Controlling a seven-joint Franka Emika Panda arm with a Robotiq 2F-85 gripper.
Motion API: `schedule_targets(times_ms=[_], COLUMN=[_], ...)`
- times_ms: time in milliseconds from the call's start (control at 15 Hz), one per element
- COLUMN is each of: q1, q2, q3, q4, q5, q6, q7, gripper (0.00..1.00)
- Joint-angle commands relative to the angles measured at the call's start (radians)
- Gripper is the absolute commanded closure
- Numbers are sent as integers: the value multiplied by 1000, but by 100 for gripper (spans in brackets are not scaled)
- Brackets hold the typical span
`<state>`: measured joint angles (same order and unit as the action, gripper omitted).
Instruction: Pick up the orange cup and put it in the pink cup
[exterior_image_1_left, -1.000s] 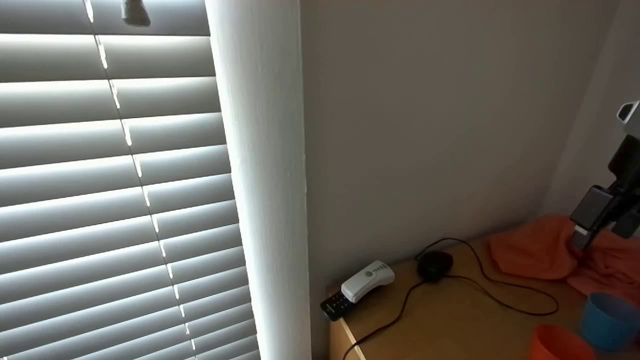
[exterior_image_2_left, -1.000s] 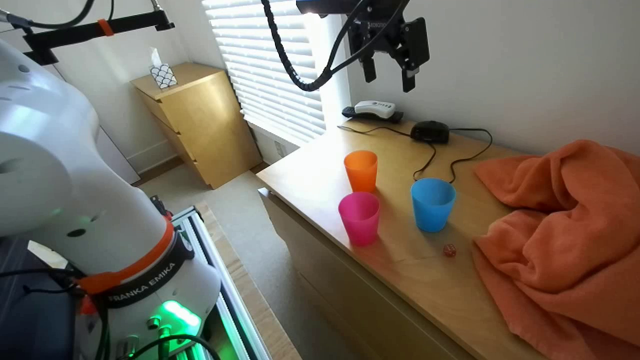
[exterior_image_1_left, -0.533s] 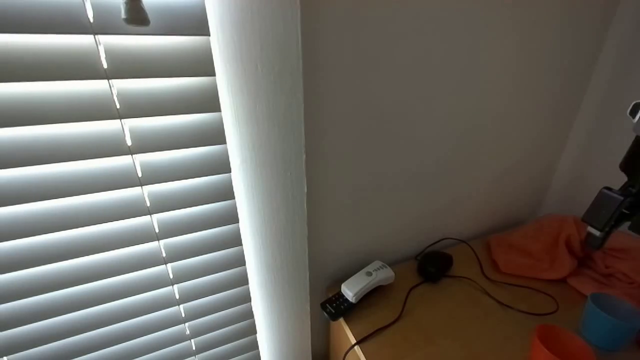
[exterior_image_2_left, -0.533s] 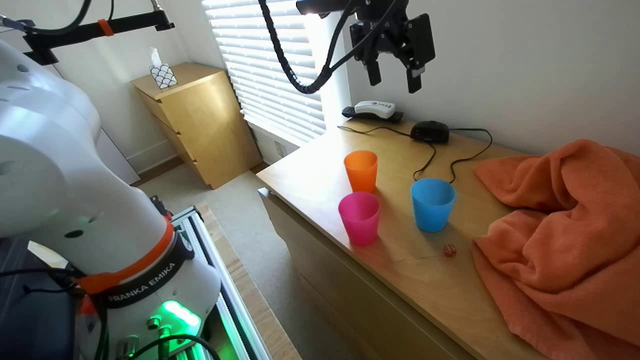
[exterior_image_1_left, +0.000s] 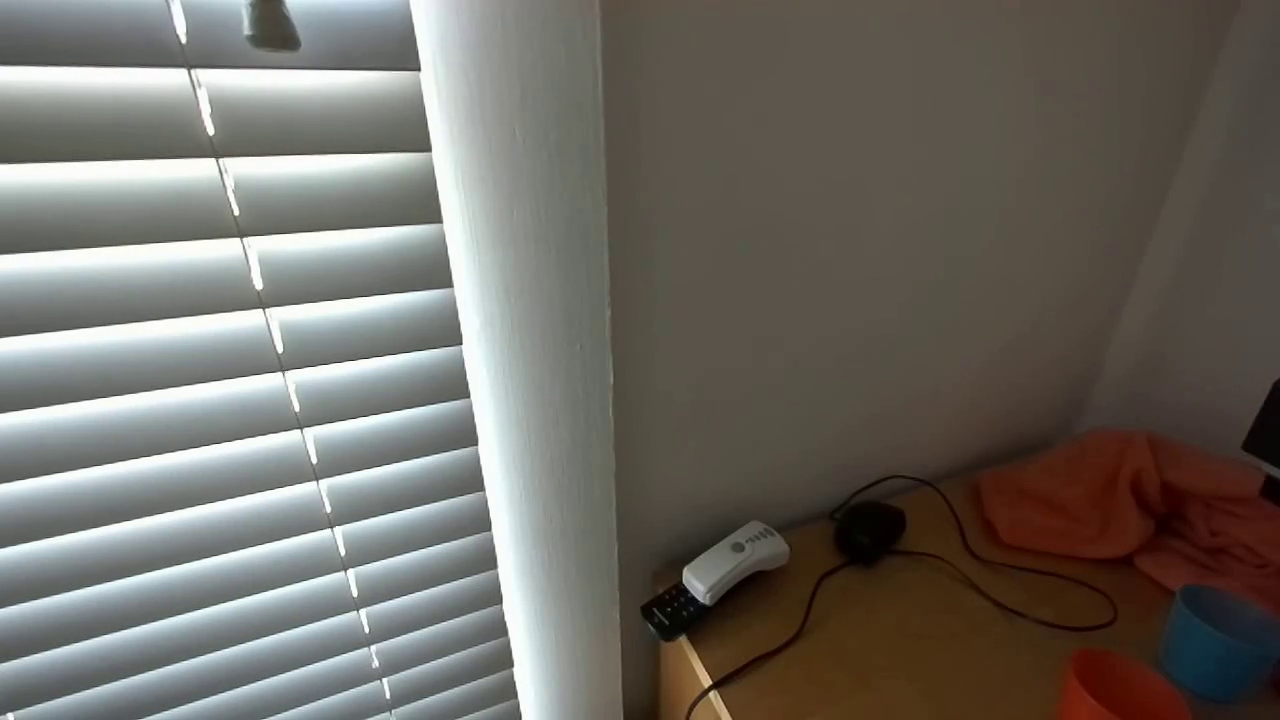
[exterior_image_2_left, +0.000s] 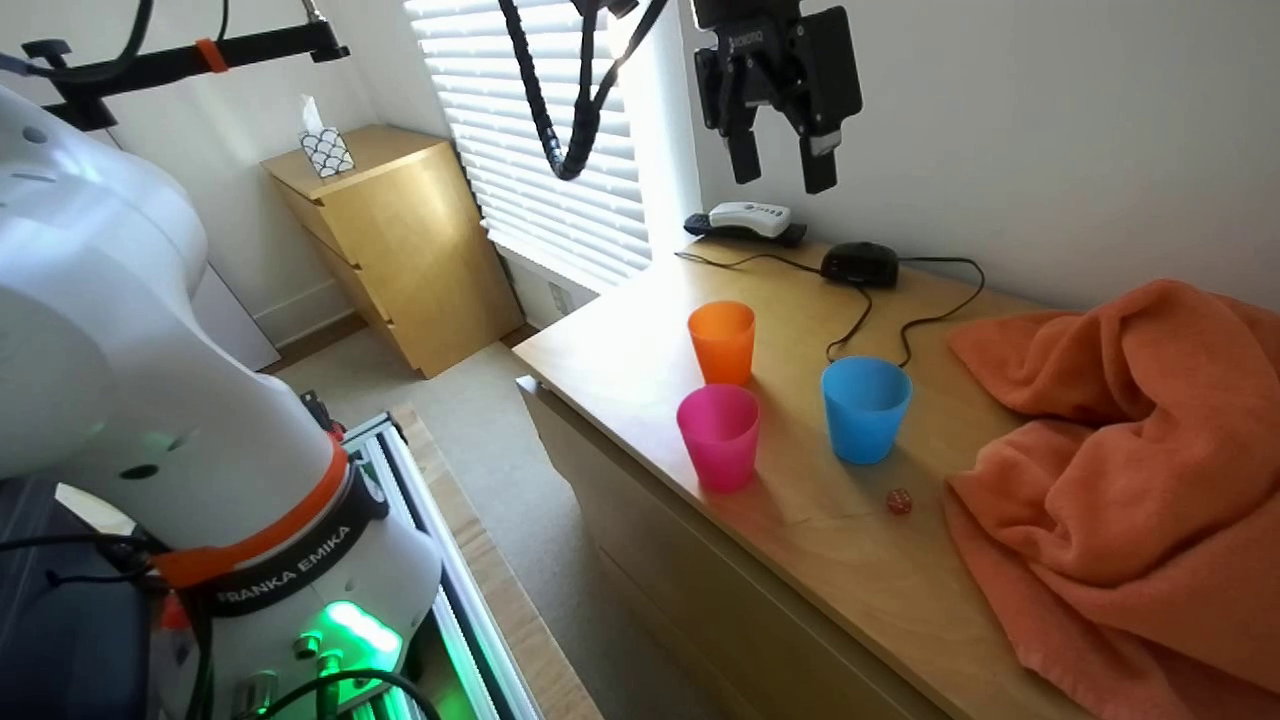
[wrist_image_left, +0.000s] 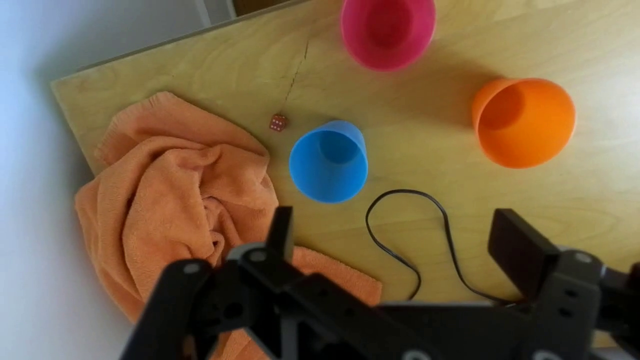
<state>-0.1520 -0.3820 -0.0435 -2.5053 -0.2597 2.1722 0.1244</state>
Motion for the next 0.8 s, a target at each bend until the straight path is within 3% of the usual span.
schedule_targets(times_ms=[0, 267, 733], q1=[2, 18, 25], q2=[0, -2, 13], q3=[-2, -11, -38], q4=[0, -24, -151], q5=[-1, 64, 205], q6=[-2, 2, 146], q7=[3, 12, -21], gripper=[0, 0, 0])
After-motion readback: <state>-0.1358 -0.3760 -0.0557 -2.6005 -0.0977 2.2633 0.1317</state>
